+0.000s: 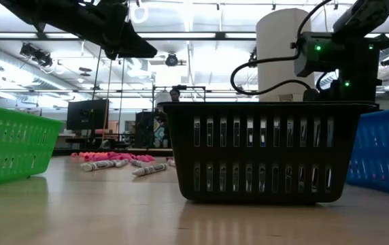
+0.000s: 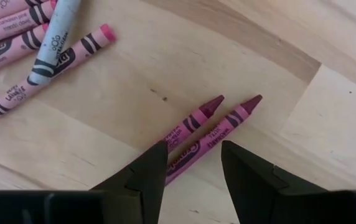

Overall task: Sort crayons
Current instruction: Put the red crayon into the left blue bin

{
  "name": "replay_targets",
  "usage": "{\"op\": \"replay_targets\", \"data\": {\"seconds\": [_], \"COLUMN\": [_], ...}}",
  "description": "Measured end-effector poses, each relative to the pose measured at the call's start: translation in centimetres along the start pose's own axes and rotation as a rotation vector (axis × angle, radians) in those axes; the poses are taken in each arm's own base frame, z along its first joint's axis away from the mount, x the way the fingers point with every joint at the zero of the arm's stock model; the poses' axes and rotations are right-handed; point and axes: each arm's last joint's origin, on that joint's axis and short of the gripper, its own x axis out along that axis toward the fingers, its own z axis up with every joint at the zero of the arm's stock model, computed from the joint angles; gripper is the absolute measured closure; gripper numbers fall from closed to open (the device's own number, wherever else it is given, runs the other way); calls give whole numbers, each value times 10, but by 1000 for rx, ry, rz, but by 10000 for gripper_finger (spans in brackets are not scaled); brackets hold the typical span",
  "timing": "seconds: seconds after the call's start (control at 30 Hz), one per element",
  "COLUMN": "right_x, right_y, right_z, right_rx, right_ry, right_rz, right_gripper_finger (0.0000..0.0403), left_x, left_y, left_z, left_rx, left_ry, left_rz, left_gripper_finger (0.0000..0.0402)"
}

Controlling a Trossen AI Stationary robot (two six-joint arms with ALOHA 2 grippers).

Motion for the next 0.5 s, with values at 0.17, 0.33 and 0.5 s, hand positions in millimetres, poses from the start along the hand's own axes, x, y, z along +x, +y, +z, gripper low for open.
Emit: {"op": "replay_targets", "data": {"seconds": [0.17, 0.33, 0.5], "right_x": [-2, -8, -17], "right_y": [-1, -5, 1], "right_z": [0, -1, 4], "right_rx": [-7, -2, 1], "right_ry": [-6, -21, -38], "right_rz": [14, 22, 46], "right_gripper_finger": [237, 237, 237], "left_x": [0, 0, 0], "left_y": [0, 0, 0], "left_z": [0, 0, 0], "left_rx": [1, 0, 0], "left_ry": [2, 1, 0], "left_rz": [0, 0, 0], "left_gripper_finger": [257, 257, 257]}}
